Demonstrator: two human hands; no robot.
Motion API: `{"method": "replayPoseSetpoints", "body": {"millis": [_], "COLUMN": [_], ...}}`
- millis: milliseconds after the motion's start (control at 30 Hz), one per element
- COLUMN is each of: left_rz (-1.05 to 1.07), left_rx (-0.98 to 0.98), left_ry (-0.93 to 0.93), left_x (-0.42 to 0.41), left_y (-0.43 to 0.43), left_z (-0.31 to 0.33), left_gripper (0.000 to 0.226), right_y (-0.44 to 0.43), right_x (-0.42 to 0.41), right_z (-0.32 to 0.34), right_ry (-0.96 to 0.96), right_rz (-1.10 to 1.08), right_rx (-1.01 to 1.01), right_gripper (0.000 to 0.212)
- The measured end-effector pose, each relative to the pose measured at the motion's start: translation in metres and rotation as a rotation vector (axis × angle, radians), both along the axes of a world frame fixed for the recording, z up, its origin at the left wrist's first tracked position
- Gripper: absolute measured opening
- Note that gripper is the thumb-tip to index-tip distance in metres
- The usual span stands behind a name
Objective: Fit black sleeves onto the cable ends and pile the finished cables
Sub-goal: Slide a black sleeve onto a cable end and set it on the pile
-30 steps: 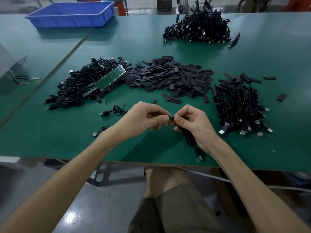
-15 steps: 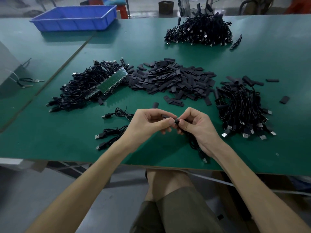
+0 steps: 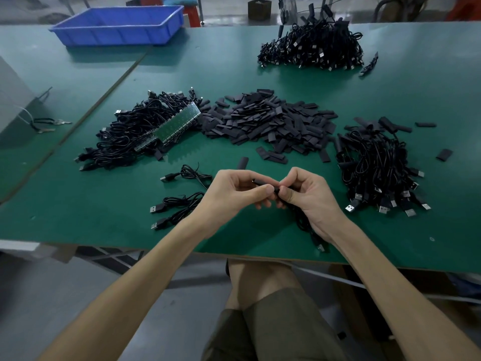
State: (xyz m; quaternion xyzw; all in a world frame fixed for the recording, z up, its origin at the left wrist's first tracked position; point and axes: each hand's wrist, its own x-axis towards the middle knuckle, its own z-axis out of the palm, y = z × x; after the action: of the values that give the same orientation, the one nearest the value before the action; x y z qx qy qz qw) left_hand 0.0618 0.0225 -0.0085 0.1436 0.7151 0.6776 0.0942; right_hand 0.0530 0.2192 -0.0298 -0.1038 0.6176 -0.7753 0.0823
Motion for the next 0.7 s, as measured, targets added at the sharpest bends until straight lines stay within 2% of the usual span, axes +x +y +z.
{"method": "replayPoseSetpoints", "body": {"millis": [167, 400, 600, 700], "left_rz": [0.009, -0.024, -0.178, -0.303], "left_rx": [-0.01, 0.082, 0.08, 0.14], "left_ry": [-0.013, 0.024, -0.002, -0.054], "left_x": [-0.002, -0.002, -0.009, -0.012], "left_y": [0.003, -0.002, -0.016, -0.025], "left_z": [0.002, -0.001, 0.001, 0.003], "left_gripper": [0.014, 0.017, 0.025, 0.038], "right_y": [0.0, 0.001, 0.003, 0.003], "right_x": [0.0, 0.002, 0.003, 0.002], "right_z": [0.0, 0.005, 0.007, 0.007], "right_ry": [-0.008, -0.023, -0.045, -0.05], "right_rz": [-0.013, -0.005, 0.005, 0.016], "right_rx": [0.004, -0.062, -0.071, -0.075], "right_gripper": [0.018, 0.015, 0.016, 0.015]}}
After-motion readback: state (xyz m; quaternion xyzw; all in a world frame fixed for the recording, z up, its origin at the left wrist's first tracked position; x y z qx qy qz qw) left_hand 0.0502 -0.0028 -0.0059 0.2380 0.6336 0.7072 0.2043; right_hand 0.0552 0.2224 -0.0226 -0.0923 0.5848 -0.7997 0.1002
